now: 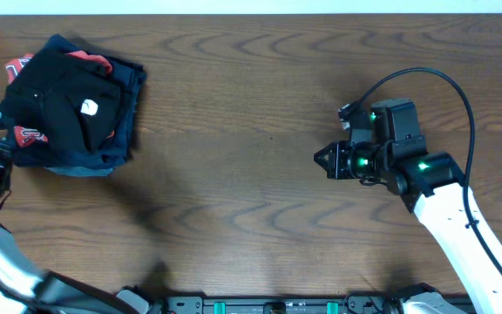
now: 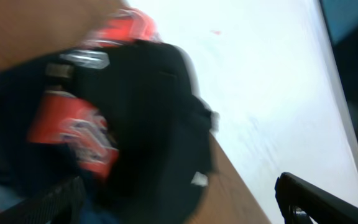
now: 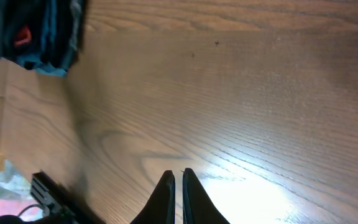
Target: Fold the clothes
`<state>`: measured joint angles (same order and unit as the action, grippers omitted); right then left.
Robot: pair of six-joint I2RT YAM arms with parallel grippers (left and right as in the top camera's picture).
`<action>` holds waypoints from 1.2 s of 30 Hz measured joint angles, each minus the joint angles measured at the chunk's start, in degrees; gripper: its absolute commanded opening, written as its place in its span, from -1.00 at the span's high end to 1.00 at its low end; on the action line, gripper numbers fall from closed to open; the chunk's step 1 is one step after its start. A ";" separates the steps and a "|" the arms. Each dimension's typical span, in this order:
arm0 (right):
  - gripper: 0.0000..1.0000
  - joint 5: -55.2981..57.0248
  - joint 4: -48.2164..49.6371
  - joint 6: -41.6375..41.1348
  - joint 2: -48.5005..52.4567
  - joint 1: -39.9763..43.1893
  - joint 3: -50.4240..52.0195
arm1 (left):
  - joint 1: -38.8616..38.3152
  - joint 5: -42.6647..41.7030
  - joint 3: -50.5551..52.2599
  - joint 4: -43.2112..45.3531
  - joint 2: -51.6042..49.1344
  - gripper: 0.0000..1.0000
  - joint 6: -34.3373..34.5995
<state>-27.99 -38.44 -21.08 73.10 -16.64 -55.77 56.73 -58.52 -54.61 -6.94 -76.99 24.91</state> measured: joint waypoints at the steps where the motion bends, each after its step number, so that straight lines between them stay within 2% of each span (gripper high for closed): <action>1: 0.89 0.81 -0.11 0.35 0.00 -0.52 0.00 | -1.53 -0.07 -0.04 -1.60 2.29 -0.96 -1.05; 4: 0.88 4.79 -0.63 1.81 0.00 -3.82 -0.57 | -8.94 -0.44 -0.24 -8.17 8.52 -0.96 -4.83; 8: 0.87 12.46 -3.15 3.80 -0.87 -8.98 -3.65 | -24.55 3.76 -0.59 -22.18 15.74 -0.96 -11.82; 13: 0.73 18.32 -3.61 5.44 -5.53 -10.84 -7.63 | -44.98 19.43 -0.59 -36.52 24.28 -0.96 -18.64; 16: 0.53 19.96 -3.63 7.50 -9.14 -10.86 -9.14 | -55.91 29.38 -0.61 -41.40 30.14 -0.96 -20.52; 18: 0.34 20.52 -3.61 8.96 -11.74 -10.86 -9.60 | -61.05 35.34 -0.79 -44.46 33.88 -0.96 -20.87; 20: -0.14 20.98 -3.58 10.29 -14.88 -10.86 -9.81 | -65.09 41.40 -1.55 -47.91 37.70 -0.96 -20.68; 21: -0.46 21.20 -3.69 10.54 -16.24 -10.86 -9.81 | -66.14 43.80 -2.03 -49.18 39.01 -0.96 -20.59; 22: -0.99 21.27 -3.78 10.84 -17.99 -10.86 -9.81 | -67.01 46.10 -2.60 -50.40 40.57 -0.96 -20.41; 27: -0.99 21.51 -3.87 12.17 -26.36 -10.86 -9.94 | -68.04 53.77 -3.82 -56.08 46.34 -0.96 -20.37; 36: -0.99 21.62 -9.88 12.41 -32.68 -10.86 -10.27 | -68.08 56.50 -3.82 -59.25 46.77 -0.96 -20.24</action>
<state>-6.37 -48.31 -8.67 40.42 -27.51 -66.04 -11.35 -2.02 -58.43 -66.19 -30.22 4.67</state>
